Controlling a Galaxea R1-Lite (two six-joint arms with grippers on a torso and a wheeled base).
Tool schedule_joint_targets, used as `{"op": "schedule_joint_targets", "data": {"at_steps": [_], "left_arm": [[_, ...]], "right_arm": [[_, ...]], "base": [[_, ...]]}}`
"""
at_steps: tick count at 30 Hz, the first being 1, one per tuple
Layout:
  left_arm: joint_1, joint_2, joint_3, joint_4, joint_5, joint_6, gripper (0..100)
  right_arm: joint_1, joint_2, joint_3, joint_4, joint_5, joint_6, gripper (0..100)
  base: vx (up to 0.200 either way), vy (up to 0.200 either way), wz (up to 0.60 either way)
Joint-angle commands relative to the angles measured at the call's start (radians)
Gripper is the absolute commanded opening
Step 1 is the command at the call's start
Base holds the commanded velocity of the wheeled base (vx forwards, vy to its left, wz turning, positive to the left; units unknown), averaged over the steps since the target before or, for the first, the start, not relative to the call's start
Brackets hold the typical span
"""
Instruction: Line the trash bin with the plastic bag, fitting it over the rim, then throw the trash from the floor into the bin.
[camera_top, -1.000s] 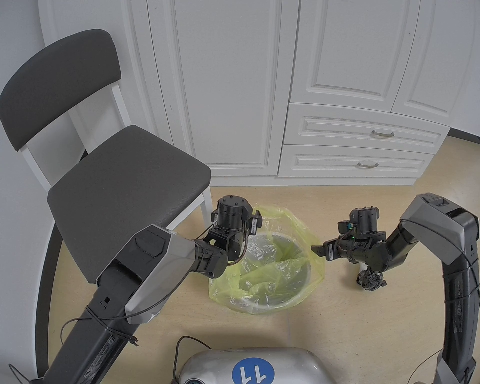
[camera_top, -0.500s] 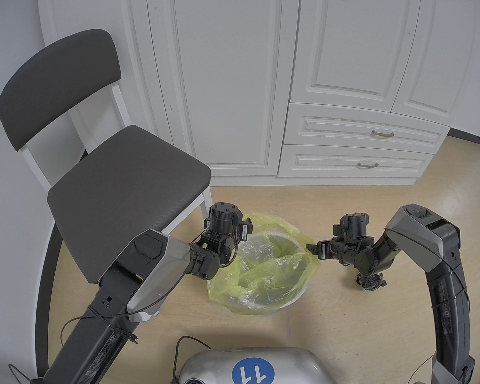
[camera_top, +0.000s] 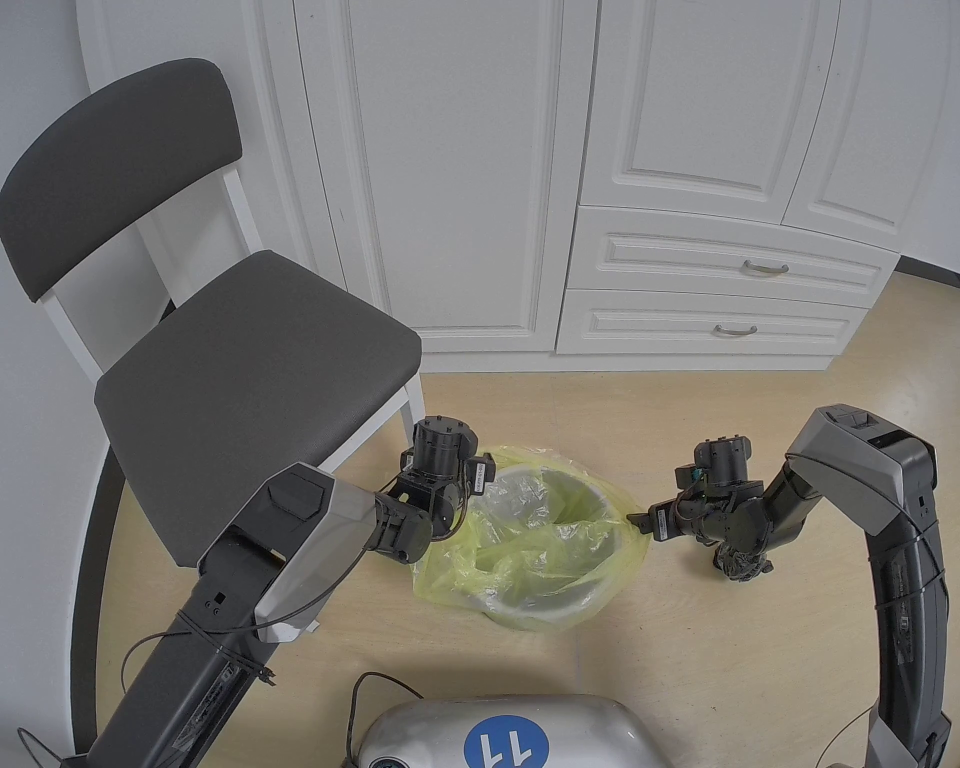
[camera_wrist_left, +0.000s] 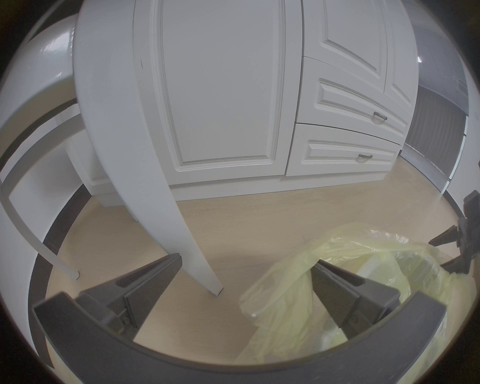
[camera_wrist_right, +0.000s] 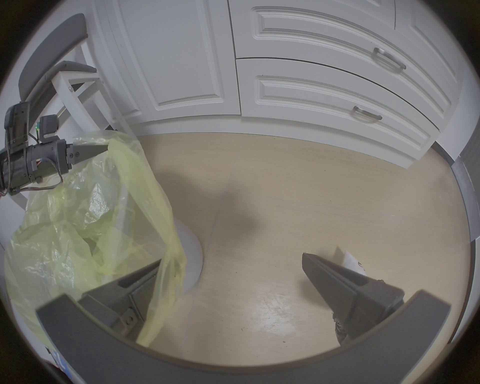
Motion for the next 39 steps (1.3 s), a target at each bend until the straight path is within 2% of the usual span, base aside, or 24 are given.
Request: {"op": "schedule_joint_targets", "data": {"at_steps": [1,9,15,18,21,28,33,36,39], "left_arm": [[0.002,0.003,0.0,0.002,0.002,0.0,100],[0.002,-0.049,0.092,0.022,0.002,0.0,100],[0.001,-0.094,0.178,-0.002,0.002,-0.007,100],[-0.013,-0.129,0.213,-0.047,0.002,-0.046,100],[-0.024,-0.152,0.233,-0.063,0.002,-0.049,100],[-0.051,-0.21,0.31,-0.11,0.002,-0.061,100],[-0.067,-0.232,0.347,-0.119,0.002,-0.061,100],[-0.064,-0.233,0.351,-0.12,0.006,-0.063,100],[-0.062,-0.261,0.417,-0.156,0.009,-0.061,100]], "right_arm": [[-0.01,-0.037,0.022,0.007,0.002,-0.006,100],[-0.027,-0.057,0.059,0.005,0.038,-0.052,100],[0.007,-0.037,0.061,-0.055,0.05,-0.036,100],[0.008,-0.083,0.11,-0.148,0.074,-0.013,100],[0.004,-0.123,0.139,-0.159,0.123,0.007,100],[0.01,-0.209,0.186,-0.15,0.131,0.013,100],[0.057,-0.24,0.234,-0.145,0.128,0.013,100],[0.126,-0.249,0.297,-0.153,0.116,0.005,100],[0.16,-0.257,0.349,-0.147,0.099,-0.039,100]], "base": [[0.0,0.0,0.0],[0.0,0.0,0.0],[0.0,0.0,0.0],[0.0,0.0,0.0],[0.0,0.0,0.0],[0.0,0.0,0.0],[0.0,0.0,0.0],[0.0,0.0,0.0],[0.0,0.0,0.0]]}}
